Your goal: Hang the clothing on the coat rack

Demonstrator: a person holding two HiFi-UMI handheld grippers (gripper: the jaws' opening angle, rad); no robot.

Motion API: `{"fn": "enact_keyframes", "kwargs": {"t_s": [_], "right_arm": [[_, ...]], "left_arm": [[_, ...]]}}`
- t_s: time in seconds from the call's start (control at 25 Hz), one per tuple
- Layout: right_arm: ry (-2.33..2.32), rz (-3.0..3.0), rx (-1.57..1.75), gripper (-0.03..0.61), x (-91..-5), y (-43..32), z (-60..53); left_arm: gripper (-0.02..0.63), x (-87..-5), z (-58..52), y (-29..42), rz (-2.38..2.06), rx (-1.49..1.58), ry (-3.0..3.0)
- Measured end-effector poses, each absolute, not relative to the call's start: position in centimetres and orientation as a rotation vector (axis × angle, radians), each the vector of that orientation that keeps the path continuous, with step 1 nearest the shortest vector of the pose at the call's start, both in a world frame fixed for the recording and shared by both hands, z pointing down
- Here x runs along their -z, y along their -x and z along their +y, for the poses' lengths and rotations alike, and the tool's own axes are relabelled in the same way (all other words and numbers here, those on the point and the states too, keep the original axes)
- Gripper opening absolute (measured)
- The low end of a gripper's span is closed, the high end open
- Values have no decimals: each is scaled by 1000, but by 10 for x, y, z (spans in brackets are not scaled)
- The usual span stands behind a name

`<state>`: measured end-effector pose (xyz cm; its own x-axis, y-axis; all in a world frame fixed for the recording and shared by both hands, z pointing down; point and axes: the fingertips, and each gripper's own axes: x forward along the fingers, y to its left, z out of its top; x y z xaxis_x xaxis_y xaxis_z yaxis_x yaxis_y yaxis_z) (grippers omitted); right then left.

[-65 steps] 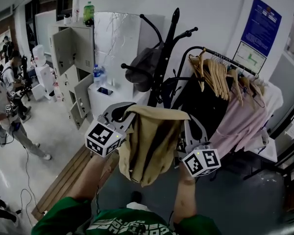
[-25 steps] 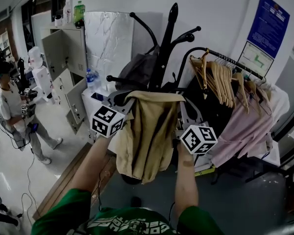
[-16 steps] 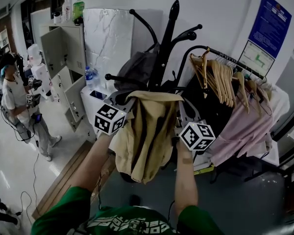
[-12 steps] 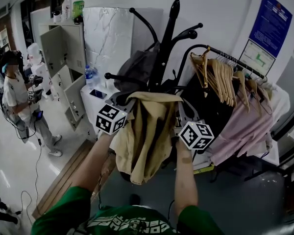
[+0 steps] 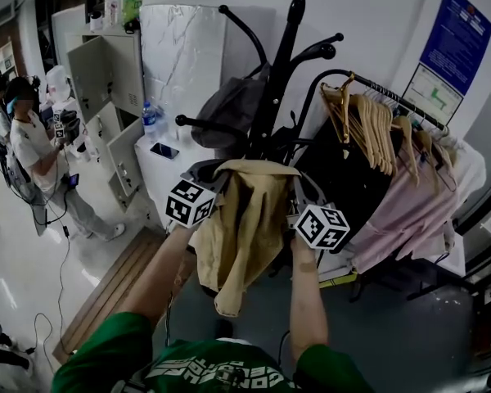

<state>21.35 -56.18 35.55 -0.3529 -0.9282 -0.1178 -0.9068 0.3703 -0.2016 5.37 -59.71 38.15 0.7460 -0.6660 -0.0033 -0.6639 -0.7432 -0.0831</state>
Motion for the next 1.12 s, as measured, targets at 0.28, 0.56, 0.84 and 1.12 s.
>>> {"fn": "enact_keyframes", "kwargs": {"t_s": [0.28,0.56,0.84,1.12], "right_arm": [[1683,2447,164,15,-381,-210,-557],[1689,2485,194,15,-407,-199,-547],[1689,2531,176,15,-418,-187,-537],[1681,2560,175,15,-427,-176,-531]], "left_arm": [[25,-404,-588,-56,1108,53,2884],[25,-427,-575,-64,1098,57,2928],[25,-443,-562,-78,1081,49,2955],[23,-451,-554,-91,1063,47,2968]]}}
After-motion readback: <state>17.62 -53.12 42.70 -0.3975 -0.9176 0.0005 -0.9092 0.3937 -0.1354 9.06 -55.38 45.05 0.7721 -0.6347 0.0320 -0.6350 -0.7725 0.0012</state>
